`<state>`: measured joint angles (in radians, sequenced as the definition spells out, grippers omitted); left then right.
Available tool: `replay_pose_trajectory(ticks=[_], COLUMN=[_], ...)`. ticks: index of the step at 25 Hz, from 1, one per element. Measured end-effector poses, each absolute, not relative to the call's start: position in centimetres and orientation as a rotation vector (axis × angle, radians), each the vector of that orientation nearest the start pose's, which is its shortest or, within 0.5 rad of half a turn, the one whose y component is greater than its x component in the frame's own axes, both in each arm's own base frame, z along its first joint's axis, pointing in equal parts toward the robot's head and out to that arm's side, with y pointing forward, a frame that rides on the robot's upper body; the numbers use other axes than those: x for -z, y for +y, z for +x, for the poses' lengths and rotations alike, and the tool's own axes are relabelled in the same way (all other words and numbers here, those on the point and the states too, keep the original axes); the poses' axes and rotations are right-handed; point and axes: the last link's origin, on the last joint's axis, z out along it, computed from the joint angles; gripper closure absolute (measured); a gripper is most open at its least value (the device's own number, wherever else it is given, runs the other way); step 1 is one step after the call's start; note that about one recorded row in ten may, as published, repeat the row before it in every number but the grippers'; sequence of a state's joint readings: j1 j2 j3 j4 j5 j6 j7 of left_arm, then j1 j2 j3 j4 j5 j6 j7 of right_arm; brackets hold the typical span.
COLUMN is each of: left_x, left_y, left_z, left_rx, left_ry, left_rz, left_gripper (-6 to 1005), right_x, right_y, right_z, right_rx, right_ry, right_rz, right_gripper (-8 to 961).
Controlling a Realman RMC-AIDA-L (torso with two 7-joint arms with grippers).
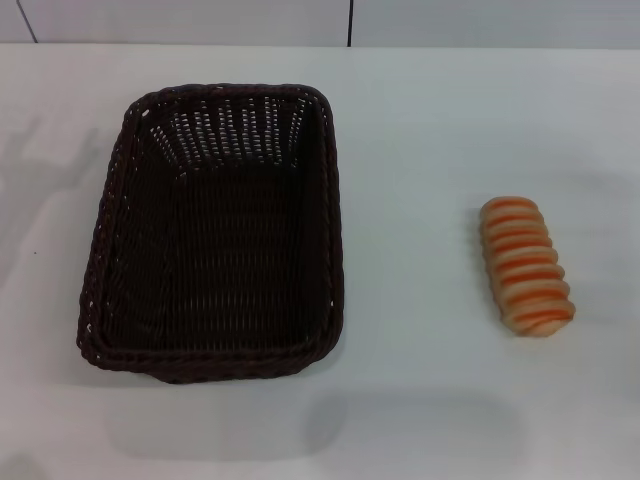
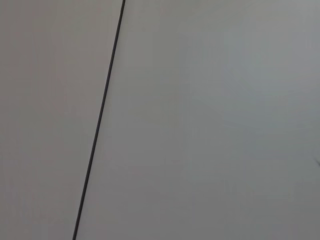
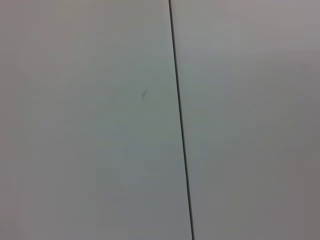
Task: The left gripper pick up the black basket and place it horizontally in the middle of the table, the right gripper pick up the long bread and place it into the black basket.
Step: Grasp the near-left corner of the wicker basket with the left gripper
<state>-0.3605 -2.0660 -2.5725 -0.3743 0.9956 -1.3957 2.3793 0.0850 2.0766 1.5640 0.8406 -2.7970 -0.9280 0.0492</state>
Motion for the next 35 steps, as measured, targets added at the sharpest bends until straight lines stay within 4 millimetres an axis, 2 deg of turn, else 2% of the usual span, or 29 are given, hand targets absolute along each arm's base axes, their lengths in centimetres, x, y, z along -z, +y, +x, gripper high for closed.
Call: replay_pose_trajectory(ticks=[7, 10, 14, 19, 26, 27, 28, 29, 31, 32, 35], left_x=[-9.0, -10.4, -11.8, -13.6, -14.7, -16.3, -16.3, -16.8, -16.8, -17.7, -17.7], left_y=[32.5, 33.5, 34.7, 35.8, 36.0, 35.9, 35.9, 35.7, 35.7, 35.3, 35.2], left_z=[-33.1, -32.7, -31.6, -29.4, -28.1, -26.0, -26.0, -25.3, -25.3, -23.8, -23.5], left_rx=[1.082, 1.211, 1.228, 1.149, 1.081, 0.889, 0.889, 0.818, 0.818, 0.684, 0.665], left_ry=[-0.492, -0.645, -0.766, -0.893, -0.982, -1.072, -1.072, -1.089, -1.089, -1.121, -1.127], left_rz=[-1.558, -1.552, -1.631, -1.737, -1.791, -1.865, -1.865, -1.878, -1.878, -1.897, -1.899], left_gripper=[162, 163, 164, 165, 167, 167, 167, 167, 168, 168, 169], right_x=[-9.2, -9.2, -9.3, -9.3, -9.3, -9.3, -9.3, -9.4, -9.4, -9.5, -9.5], right_y=[32.2, 32.1, 32.0, 31.7, 31.6, 31.6, 31.6, 31.6, 31.6, 31.7, 31.7], right_z=[31.7, 31.7, 31.7, 31.8, 31.8, 31.8, 31.8, 31.8, 31.8, 31.6, 31.6], right_rx=[-0.767, -0.769, -0.769, -0.775, -0.778, -0.778, -0.778, -0.778, -0.781, -0.785, -0.787], right_ry=[0.436, 0.436, 0.436, 0.439, 0.442, 0.442, 0.442, 0.442, 0.440, 0.437, 0.437], right_rz=[-1.220, -1.218, -1.215, -1.208, -1.204, -1.204, -1.204, -1.204, -1.203, -1.202, -1.202], right_gripper=[176, 176, 176, 177, 177, 177, 177, 177, 177, 177, 177])
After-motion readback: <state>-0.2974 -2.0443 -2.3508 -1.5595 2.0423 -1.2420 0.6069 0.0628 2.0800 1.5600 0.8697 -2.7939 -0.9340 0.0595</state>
